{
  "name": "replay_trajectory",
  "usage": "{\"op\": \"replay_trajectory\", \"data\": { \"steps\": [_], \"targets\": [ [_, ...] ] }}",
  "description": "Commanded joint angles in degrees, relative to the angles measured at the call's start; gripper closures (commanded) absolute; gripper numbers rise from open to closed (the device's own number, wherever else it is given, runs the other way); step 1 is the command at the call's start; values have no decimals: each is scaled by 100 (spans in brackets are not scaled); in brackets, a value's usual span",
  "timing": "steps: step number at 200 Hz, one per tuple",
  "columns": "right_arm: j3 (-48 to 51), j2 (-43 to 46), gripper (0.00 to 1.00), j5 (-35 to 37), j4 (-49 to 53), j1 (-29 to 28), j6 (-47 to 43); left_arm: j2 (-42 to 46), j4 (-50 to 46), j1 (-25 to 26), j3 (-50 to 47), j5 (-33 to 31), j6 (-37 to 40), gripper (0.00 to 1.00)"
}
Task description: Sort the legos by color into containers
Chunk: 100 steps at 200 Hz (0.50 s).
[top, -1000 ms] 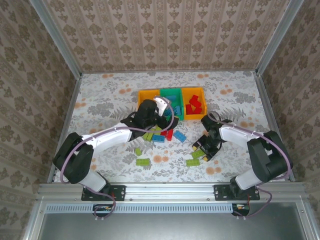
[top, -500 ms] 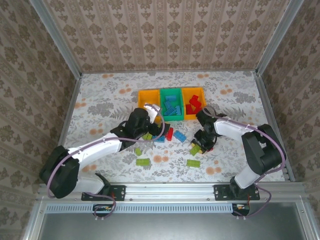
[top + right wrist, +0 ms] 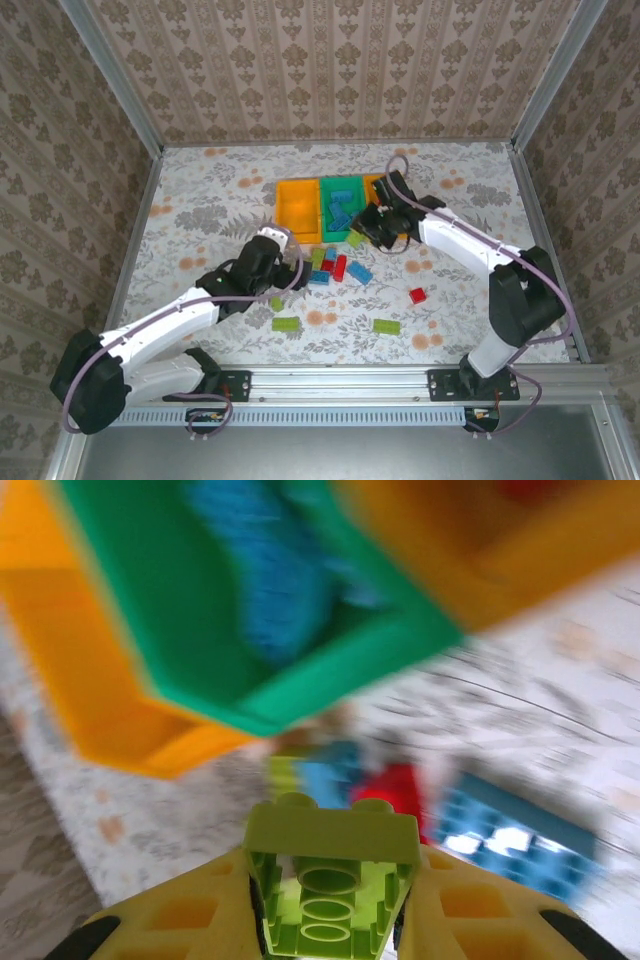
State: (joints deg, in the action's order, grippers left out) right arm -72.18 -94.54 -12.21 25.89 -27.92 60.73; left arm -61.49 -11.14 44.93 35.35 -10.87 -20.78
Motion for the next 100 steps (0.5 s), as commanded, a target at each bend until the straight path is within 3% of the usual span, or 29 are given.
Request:
{"op": "replay_trajectory", "data": {
  "steps": [1, 56, 100],
  "targets": [
    [-764, -382, 67, 278, -251, -261, -988, 177, -1136, 4, -112, -222, -867, 0],
    [-2727, -2009, 68, -62, -130, -617, -2154, 191, -2042, 487, -59, -209, -1938, 0],
    [-4066, -3160, 65, 415, 780, -811, -2664, 198, -2387, 902, -101, -218, -2520, 0]
  ]
}}
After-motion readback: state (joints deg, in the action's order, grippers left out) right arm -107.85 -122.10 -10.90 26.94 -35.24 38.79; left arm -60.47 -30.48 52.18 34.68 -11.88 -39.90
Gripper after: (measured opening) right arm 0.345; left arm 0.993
